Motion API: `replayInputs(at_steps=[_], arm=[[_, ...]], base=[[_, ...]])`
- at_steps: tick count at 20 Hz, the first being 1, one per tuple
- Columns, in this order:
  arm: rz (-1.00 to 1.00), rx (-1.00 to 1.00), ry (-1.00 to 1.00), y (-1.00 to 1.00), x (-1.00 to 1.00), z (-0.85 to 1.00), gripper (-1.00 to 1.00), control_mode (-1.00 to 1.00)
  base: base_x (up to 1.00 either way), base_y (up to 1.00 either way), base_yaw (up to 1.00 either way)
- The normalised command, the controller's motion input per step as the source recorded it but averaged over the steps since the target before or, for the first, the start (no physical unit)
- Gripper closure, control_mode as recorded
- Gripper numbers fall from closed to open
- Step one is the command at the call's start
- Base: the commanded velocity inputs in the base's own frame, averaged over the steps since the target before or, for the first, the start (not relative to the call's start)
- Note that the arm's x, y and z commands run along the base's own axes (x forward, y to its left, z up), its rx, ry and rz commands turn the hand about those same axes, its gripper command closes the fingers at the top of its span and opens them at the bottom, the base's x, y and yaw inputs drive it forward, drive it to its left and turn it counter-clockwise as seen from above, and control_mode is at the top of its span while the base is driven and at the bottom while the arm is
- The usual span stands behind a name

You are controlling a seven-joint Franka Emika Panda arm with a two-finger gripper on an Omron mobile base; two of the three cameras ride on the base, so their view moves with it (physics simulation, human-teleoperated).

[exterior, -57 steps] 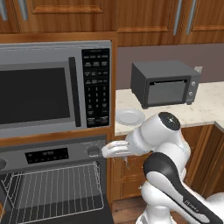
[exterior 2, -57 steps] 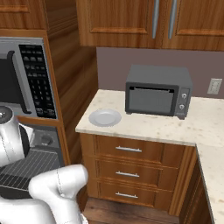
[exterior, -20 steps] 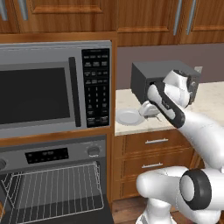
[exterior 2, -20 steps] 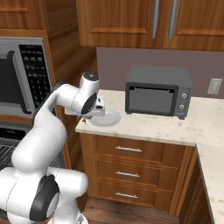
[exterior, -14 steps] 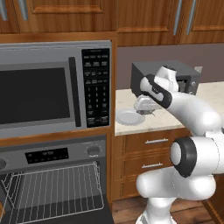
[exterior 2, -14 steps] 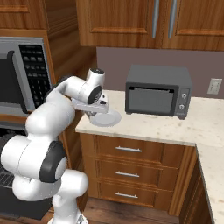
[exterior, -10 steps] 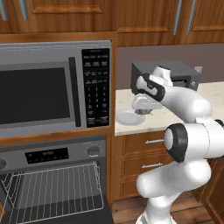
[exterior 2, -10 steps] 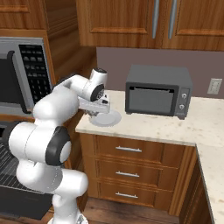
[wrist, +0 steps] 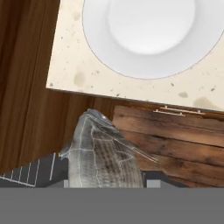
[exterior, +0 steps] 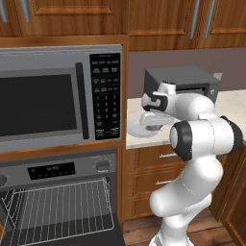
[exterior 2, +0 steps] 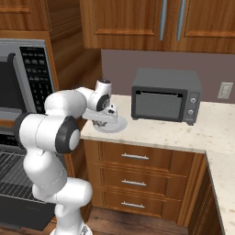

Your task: Take the fish from the oven and place it on the plate on the counter.

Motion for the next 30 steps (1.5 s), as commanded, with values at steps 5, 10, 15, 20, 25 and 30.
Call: replayInputs(at_steps=[5,10,15,20,25,30], arm=[[-0.08,-0.03,-0.01,0.06,0.53,-0.08,1.00,-1.00],[-0.10,-0.02,-0.02,0.01,0.74,-0.11,1.00,-1.00],[-0.14,-0.06,-0.07,0.00,0.73,-0.29,1.00,-1.00],[-0.11,-0.05,-0.08,0.00,0.20,-0.35,1.00,-1.00],[-0.06,-0.01,-0.01,0.00,0.01,-0.36,1.00,-1.00],[-0.04,-0.03,0.00,0.00,0.20,-0.35,1.00,-1.00]], base=[[0.00,0.00,0.00],[0.00,0.00,0.00],[0.00,0.00,0.00],[0.00,0.00,0.00],[0.00,0.00,0.00],[0.00,0.00,0.00]])
